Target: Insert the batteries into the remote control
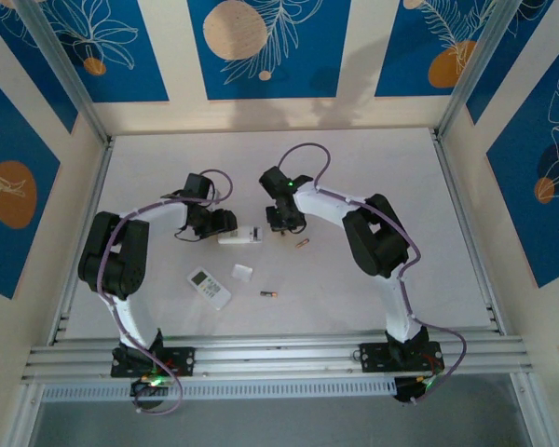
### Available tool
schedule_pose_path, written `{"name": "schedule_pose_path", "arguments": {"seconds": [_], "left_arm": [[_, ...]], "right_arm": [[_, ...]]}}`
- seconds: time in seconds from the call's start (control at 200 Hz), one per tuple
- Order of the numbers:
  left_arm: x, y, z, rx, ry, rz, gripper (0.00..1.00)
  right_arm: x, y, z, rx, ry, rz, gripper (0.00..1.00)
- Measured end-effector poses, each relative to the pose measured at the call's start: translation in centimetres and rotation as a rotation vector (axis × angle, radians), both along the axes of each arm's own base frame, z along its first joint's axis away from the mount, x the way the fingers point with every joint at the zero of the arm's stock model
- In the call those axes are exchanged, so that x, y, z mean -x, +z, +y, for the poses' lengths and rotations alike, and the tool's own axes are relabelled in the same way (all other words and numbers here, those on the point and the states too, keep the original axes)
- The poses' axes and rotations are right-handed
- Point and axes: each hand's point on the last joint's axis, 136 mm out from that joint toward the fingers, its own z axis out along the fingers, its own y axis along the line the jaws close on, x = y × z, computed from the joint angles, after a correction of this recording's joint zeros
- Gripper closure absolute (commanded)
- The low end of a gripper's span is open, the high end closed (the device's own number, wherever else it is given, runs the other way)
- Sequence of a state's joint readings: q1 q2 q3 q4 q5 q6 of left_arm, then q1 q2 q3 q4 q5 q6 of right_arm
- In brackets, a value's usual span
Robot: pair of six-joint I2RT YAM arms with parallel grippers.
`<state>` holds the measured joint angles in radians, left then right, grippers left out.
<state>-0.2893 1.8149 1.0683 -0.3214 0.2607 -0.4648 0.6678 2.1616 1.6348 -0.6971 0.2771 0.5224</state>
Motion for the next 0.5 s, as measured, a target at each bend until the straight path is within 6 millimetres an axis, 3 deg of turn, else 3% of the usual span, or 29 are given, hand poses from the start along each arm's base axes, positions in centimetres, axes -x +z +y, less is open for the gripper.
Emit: {"name": "schedule_pose_path", "arguments": {"seconds": [0.245, 0.5], "left_arm": [[0.0, 0.0, 0.0, 0.0, 0.0, 0.0, 0.43], [0.0, 0.0, 0.0, 0.002, 0.0, -0.002, 0.43]], "right_arm": [[0.1, 0.9, 0.4, -0.029, -0.051, 0.017, 0.87], [-0.5, 4.8, 3.2, -0.193, -0.206, -0.06, 0.89]]}}
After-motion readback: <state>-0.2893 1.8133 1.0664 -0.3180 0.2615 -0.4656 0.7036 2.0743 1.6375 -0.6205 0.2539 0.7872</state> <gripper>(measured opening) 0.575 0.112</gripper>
